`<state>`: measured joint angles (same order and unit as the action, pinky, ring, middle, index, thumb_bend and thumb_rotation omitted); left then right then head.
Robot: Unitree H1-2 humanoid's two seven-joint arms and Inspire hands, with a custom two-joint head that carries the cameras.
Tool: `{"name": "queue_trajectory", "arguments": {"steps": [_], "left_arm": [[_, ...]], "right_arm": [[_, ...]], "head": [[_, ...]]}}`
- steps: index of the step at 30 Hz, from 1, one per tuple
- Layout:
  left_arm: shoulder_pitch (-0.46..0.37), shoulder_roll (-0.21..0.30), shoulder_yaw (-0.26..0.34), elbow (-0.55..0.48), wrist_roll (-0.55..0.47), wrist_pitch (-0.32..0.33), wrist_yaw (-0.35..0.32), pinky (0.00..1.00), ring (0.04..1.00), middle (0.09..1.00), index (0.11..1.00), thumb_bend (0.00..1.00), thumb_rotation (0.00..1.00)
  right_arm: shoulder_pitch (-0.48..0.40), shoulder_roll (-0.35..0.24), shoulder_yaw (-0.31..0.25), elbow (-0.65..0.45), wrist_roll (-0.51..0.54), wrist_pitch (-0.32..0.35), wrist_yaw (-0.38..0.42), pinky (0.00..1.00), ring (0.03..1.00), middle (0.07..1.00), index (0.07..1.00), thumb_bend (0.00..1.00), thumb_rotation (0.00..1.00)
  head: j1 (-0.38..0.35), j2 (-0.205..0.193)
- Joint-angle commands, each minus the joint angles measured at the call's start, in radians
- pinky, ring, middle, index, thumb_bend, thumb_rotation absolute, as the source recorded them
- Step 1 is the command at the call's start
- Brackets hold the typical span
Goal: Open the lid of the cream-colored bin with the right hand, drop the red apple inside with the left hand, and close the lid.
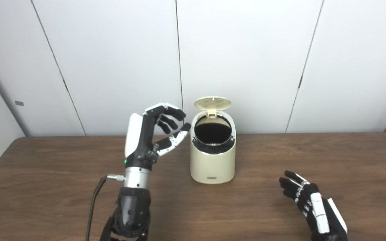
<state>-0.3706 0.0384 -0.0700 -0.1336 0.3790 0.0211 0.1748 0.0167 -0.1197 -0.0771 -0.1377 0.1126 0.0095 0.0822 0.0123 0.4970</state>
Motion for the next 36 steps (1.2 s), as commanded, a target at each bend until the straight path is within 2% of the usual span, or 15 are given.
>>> {"name": "queue_trajectory", "arguments": {"steps": [1,3,4,6,9,12,16,20,24,27,30,32,36], "left_arm": [[0.014,0.014,0.028,-0.055,-0.08,0.051,-0.055,0.42,0.506,0.55,0.497,0.5,0.05],[0.041,0.017,0.045,-0.08,-0.136,0.1,-0.099,0.48,0.566,0.617,0.497,0.49,0.08],[0.057,0.022,0.047,-0.089,-0.157,0.112,-0.119,0.52,0.605,0.654,0.601,0.47,0.31],[0.096,0.027,0.052,-0.099,-0.195,0.12,-0.145,0.66,0.738,0.779,0.786,0.47,0.6],[0.153,0.019,0.066,-0.101,-0.256,0.095,-0.159,0.83,0.862,0.898,0.926,0.51,0.72],[0.219,0.014,0.064,-0.112,-0.304,0.082,-0.178,0.97,0.956,0.984,0.99,0.57,0.83],[0.281,0.017,0.058,-0.098,-0.312,0.052,-0.189,1.0,0.998,1.0,1.0,0.64,0.88],[0.317,0.015,0.07,-0.089,-0.351,0.056,-0.199,1.0,1.0,1.0,1.0,0.62,0.91],[0.342,0.003,0.086,-0.087,-0.402,0.052,-0.202,1.0,1.0,1.0,1.0,0.62,0.88],[0.361,-0.007,0.092,-0.097,-0.444,0.059,-0.21,1.0,1.0,1.0,1.0,0.63,0.86],[0.375,-0.007,0.089,-0.102,-0.447,0.061,-0.208,1.0,1.0,1.0,1.0,0.63,0.87],[0.38,-0.009,0.09,-0.1,-0.446,0.06,-0.206,1.0,1.0,1.0,1.0,0.63,0.88],[0.387,-0.016,0.092,-0.103,-0.451,0.068,-0.206,1.0,1.0,1.0,1.0,0.65,0.88]], "right_arm": [[-0.048,-0.014,-0.015,-0.031,0.017,-0.025,0.001,0.87,0.901,0.879,0.852,0.6,1.0],[-0.061,-0.015,-0.02,-0.027,0.018,-0.032,0.002,0.88,0.918,0.902,0.87,0.6,1.0],[-0.069,-0.017,-0.02,-0.028,0.02,-0.031,0.005,0.88,0.925,0.911,0.877,0.6,1.0],[-0.087,-0.018,-0.019,-0.034,0.018,-0.02,0.007,0.88,0.952,0.944,0.912,0.62,1.0],[-0.118,-0.02,-0.008,-0.028,-0.003,-0.028,0.007,0.9,0.987,0.984,0.949,0.66,0.98],[-0.173,-0.026,0.018,-0.025,-0.061,-0.026,0.003,0.95,0.999,0.999,0.973,0.66,0.98],[-0.261,-0.022,0.05,-0.042,-0.122,0.015,-0.009,0.98,1.0,0.987,0.939,0.69,0.99],[-0.354,-0.023,0.092,-0.088,-0.207,0.109,-0.007,0.97,1.0,0.98,0.926,0.67,1.0],[-0.443,-0.034,0.138,-0.107,-0.299,0.201,0.003,0.94,0.981,0.967,0.925,0.61,1.0],[-0.513,-0.061,0.19,-0.078,-0.382,0.207,0.021,0.87,0.935,0.946,0.925,0.56,1.0],[-0.568,-0.076,0.222,-0.037,-0.42,0.195,0.032,0.83,0.907,0.938,0.924,0.52,1.0],[-0.6,-0.085,0.24,-0.001,-0.446,0.176,0.033,0.86,0.923,0.94,0.913,0.56,1.0],[-0.658,-0.105,0.285,0.051,-0.52,0.175,0.044,0.91,0.955,0.961,0.925,0.54,1.0]], "head": [[-0.004,0.011],[-0.008,0.017],[-0.01,0.021],[-0.013,0.024],[-0.018,0.031],[-0.027,0.036],[-0.036,0.039],[-0.047,0.041],[-0.061,0.044],[-0.062,0.046],[-0.063,0.045],[-0.064,0.045],[-0.059,0.045]]}}
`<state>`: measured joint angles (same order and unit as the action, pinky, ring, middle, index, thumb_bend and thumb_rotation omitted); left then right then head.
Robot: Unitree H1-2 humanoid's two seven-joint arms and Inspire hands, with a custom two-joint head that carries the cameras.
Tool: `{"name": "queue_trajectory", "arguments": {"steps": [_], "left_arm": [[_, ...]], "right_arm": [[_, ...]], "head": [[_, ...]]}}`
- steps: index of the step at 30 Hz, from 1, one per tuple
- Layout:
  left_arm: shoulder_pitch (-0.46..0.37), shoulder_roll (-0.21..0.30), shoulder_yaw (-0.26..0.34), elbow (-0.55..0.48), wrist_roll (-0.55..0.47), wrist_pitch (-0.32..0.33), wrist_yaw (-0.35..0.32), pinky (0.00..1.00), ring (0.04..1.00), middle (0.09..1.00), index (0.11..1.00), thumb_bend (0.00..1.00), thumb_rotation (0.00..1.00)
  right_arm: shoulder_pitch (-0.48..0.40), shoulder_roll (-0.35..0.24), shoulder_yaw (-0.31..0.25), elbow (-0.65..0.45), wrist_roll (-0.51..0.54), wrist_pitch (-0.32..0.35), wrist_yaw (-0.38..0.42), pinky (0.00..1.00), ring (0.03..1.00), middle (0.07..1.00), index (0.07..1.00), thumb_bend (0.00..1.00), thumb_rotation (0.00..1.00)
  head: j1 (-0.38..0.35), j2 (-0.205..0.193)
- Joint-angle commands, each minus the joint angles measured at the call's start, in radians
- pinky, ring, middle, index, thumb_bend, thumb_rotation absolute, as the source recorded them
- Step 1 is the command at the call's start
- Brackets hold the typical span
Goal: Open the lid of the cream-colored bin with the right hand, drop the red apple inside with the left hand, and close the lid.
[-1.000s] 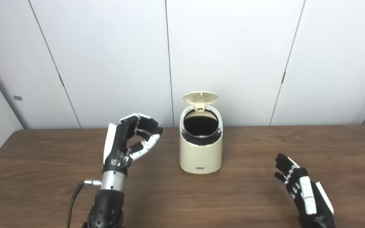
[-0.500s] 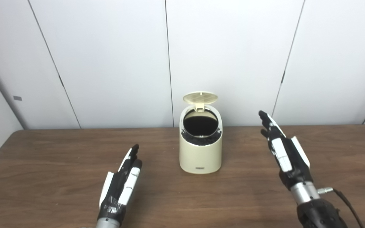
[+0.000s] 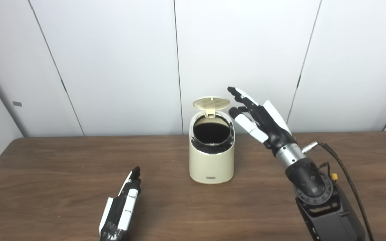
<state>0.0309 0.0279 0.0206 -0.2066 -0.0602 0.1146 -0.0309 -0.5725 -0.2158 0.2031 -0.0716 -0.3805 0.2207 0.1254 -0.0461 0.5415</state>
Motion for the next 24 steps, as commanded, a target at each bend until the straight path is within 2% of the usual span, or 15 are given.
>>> {"name": "queue_trajectory", "arguments": {"steps": [1,4,8,13,17,24], "left_arm": [[-0.013,-0.008,0.0,-0.032,-0.013,-0.024,-0.001,1.0,1.0,1.0,1.0,0.64,0.88],[-0.012,-0.011,-0.002,-0.038,-0.017,-0.02,-0.006,1.0,1.0,1.0,1.0,0.65,0.88],[-0.014,-0.018,-0.004,-0.042,-0.02,-0.018,-0.01,1.0,1.0,1.0,1.0,0.65,0.87],[-0.015,-0.024,-0.004,-0.041,-0.034,-0.013,-0.014,1.0,1.0,1.0,1.0,0.65,0.87],[-0.019,-0.023,-0.007,-0.036,-0.026,-0.011,-0.011,1.0,1.0,1.0,1.0,0.66,0.88],[-0.022,-0.043,-0.002,-0.022,0.004,-0.067,0.021,0.99,0.994,0.993,0.955,0.59,0.89]], "right_arm": [[-0.08,-0.013,0.013,-0.006,-0.041,-0.036,0.003,0.95,0.974,0.971,0.928,0.54,1.0],[-0.107,-0.015,0.027,0.026,-0.064,-0.05,-0.001,0.98,0.994,0.984,0.932,0.54,1.0],[-0.129,-0.02,0.049,0.056,-0.122,-0.068,-0.01,0.93,0.979,0.977,0.91,0.55,1.0],[-0.138,-0.05,0.1,0.043,-0.218,-0.067,0.021,0.94,1.0,0.996,0.911,0.61,1.0],[-0.134,-0.063,0.11,0.036,-0.245,-0.084,0.027,0.94,1.0,1.0,0.902,0.61,1.0],[-0.106,-0.091,0.113,0.008,-0.295,-0.132,0.02,0.96,1.0,1.0,0.91,0.58,1.0]], "head": [[-0.001,0.001],[-0.002,0.002],[0.0,0.003],[0.007,0.004],[0.012,0.005],[0.013,0.007]]}}
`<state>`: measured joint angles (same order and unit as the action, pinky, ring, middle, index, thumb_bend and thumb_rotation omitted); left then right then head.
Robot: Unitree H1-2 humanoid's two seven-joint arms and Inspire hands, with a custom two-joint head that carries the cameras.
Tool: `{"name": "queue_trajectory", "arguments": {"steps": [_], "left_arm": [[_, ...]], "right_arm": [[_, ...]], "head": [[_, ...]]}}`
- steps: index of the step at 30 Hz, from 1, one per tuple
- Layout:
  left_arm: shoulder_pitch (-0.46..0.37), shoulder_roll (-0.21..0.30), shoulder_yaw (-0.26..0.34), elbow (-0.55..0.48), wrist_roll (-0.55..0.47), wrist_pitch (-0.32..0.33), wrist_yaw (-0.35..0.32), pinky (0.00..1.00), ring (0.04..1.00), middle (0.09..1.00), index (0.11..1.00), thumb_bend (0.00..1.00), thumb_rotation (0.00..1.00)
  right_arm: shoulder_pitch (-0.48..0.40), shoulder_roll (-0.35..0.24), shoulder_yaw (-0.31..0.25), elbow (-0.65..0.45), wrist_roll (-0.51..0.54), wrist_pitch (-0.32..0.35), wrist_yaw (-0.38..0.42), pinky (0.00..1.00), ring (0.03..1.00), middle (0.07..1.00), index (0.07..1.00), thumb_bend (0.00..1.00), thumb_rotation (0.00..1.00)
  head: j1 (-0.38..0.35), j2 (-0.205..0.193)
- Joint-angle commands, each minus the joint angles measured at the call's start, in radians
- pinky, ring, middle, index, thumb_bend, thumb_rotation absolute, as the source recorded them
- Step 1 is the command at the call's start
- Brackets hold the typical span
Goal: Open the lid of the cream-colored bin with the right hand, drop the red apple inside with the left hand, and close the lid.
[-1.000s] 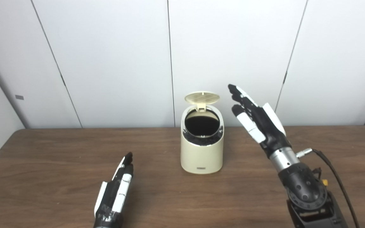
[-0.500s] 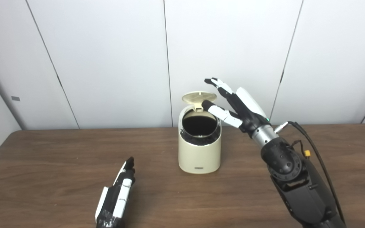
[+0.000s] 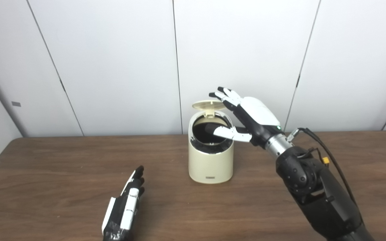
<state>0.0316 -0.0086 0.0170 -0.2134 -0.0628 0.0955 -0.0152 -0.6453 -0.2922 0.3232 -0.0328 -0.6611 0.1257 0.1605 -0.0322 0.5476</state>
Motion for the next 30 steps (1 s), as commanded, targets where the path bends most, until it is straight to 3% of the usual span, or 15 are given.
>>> {"name": "queue_trajectory", "arguments": {"steps": [1,13,30], "left_arm": [[-0.023,-0.009,0.003,-0.012,0.006,-0.053,0.01,1.0,0.995,0.993,0.954,0.59,0.9],[-0.029,-0.015,0.008,-0.005,0.01,-0.056,0.021,0.98,0.985,0.983,0.941,0.61,0.91],[-0.047,-0.025,0.008,0.008,0.013,-0.078,0.04,0.95,0.966,0.97,0.93,0.62,0.87]], "right_arm": [[-0.029,-0.018,-0.008,-0.033,-0.022,-0.041,-0.015,0.96,1.0,1.0,0.907,0.58,1.0],[0.022,-0.05,-0.012,-0.096,-0.063,-0.046,0.035,0.98,1.0,0.97,0.889,0.56,1.0],[0.045,-0.056,0.012,-0.074,-0.093,-0.084,0.089,1.0,1.0,0.962,0.872,0.58,1.0]], "head": [[0.0,0.002],[0.002,0.013],[0.006,0.012]]}}
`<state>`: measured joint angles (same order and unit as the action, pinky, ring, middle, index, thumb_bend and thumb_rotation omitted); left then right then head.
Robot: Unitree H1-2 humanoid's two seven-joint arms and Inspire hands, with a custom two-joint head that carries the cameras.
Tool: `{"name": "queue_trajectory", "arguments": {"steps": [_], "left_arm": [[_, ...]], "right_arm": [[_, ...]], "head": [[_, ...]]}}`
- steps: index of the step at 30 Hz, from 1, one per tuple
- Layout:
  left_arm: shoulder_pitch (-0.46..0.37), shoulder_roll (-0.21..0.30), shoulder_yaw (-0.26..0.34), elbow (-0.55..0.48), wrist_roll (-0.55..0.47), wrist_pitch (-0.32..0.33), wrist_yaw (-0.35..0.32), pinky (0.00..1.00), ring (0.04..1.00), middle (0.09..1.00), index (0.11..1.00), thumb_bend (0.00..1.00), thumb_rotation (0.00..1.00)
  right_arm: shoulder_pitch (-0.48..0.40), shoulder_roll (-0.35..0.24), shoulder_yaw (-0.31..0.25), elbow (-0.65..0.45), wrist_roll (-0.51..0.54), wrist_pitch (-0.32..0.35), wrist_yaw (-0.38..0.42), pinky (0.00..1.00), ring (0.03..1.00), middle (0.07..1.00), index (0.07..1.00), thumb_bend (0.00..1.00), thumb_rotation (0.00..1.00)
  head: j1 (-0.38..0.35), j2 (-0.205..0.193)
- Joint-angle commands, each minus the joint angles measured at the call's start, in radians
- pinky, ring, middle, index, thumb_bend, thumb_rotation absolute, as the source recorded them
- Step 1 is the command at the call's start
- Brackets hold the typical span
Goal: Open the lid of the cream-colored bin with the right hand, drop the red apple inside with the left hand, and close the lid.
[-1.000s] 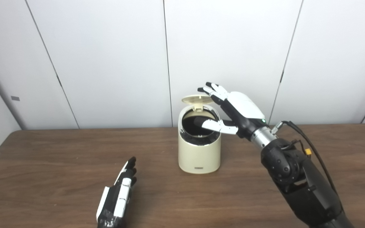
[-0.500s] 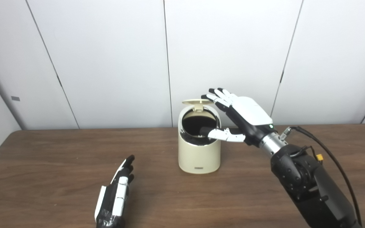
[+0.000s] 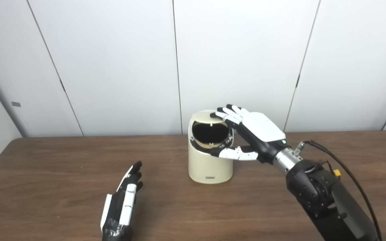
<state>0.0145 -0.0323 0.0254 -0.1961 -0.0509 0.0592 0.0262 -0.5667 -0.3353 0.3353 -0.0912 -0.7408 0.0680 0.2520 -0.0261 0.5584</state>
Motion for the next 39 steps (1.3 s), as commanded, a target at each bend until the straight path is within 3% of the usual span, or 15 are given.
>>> {"name": "queue_trajectory", "arguments": {"steps": [1,10,26,39], "left_arm": [[-0.03,-0.001,-0.001,-0.01,0.0,-0.043,-0.002,0.95,0.963,0.969,0.931,0.61,0.88],[-0.026,-0.008,-0.004,-0.024,0.001,-0.029,0.002,0.94,0.961,0.965,0.923,0.61,0.88],[-0.019,-0.018,-0.007,-0.055,0.007,-0.019,0.011,0.85,0.928,0.954,0.917,0.61,0.84],[-0.022,-0.018,-0.007,-0.066,0.013,0.0,0.017,0.86,0.931,0.952,0.909,0.61,0.83]], "right_arm": [[-0.033,-0.013,0.005,-0.016,-0.024,-0.027,0.002,1.0,1.0,0.965,0.868,0.58,1.0],[-0.03,-0.014,0.042,-0.019,-0.109,-0.048,0.016,1.0,1.0,0.962,0.849,0.58,1.0],[0.008,-0.037,0.021,-0.072,-0.171,-0.023,0.077,1.0,1.0,0.922,0.838,0.57,1.0],[0.048,-0.057,0.009,-0.097,-0.199,-0.025,0.108,1.0,1.0,0.938,0.837,0.59,1.0]], "head": [[0.0,0.001],[0.006,0.01],[0.026,0.045],[0.03,0.061]]}}
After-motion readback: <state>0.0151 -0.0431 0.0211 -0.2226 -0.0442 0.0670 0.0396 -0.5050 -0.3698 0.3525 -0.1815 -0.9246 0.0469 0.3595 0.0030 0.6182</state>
